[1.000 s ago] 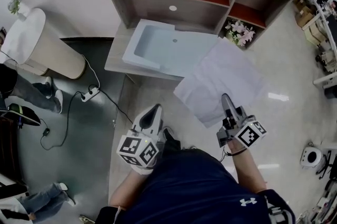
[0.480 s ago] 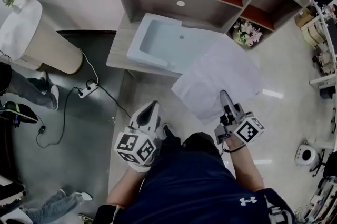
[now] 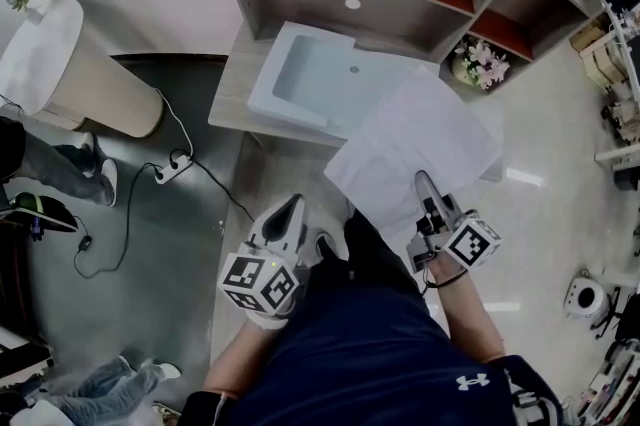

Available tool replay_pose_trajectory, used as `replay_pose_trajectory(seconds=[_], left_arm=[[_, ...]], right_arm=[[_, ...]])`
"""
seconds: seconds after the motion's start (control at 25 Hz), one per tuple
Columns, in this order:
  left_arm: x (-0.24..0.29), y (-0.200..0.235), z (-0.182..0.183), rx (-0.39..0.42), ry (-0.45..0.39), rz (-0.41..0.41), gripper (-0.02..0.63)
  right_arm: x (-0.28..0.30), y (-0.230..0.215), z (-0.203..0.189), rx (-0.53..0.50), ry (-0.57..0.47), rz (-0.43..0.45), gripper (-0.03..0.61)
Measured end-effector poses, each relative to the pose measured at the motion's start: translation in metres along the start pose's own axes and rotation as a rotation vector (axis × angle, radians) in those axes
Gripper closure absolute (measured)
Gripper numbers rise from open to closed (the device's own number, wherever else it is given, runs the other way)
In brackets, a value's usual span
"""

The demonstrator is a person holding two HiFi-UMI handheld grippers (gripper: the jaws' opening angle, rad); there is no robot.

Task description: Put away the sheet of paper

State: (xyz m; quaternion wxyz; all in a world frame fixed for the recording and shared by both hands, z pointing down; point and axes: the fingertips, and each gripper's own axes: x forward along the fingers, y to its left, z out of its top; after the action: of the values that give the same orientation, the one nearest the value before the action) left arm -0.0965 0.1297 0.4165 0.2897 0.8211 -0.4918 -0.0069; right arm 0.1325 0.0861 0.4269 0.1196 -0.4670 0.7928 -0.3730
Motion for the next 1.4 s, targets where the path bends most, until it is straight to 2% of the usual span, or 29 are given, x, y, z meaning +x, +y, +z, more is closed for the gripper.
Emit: replay_pose_trajectory(seconds=[0.2,0.36,0.56,0.76,0.88,1.08,1.4], left_arm=[[0.009,0.010,0.014,0.013,-0.025,0.029,0.597],[0.024,0.021,0.032,0.012,-0.049,0.065,0.597],[0.053,0.031,0.047,-0.001,-0.060,0.096,0.597],[0.089,0.043,0.062,-0.020,-0.064,0.121,0.597],[0.109,0.046,0.067,-0.023,-0.056,0.130,0.597],[0.134,0.054,0.077,-0.029,-0.049,0.161,0.597],[0.161,0.060,0.093,-0.038,-0.056,0.212,0.597]], right_arm=[[0.027,-0.017,0.001,0.022,0.036,0.021,0.565],[0.057,-0.030,0.006,0.088,0.082,0.021,0.565],[0.093,-0.056,0.018,0.116,0.136,0.008,0.565],[0.133,-0.082,0.033,0.192,0.169,0.020,0.565],[0.145,-0.112,0.038,0.165,0.217,-0.058,0.565],[0.174,-0.139,0.042,0.249,0.250,-0.045,0.565],[0.204,-0.196,0.035,0.287,0.346,-0.131,0.565]])
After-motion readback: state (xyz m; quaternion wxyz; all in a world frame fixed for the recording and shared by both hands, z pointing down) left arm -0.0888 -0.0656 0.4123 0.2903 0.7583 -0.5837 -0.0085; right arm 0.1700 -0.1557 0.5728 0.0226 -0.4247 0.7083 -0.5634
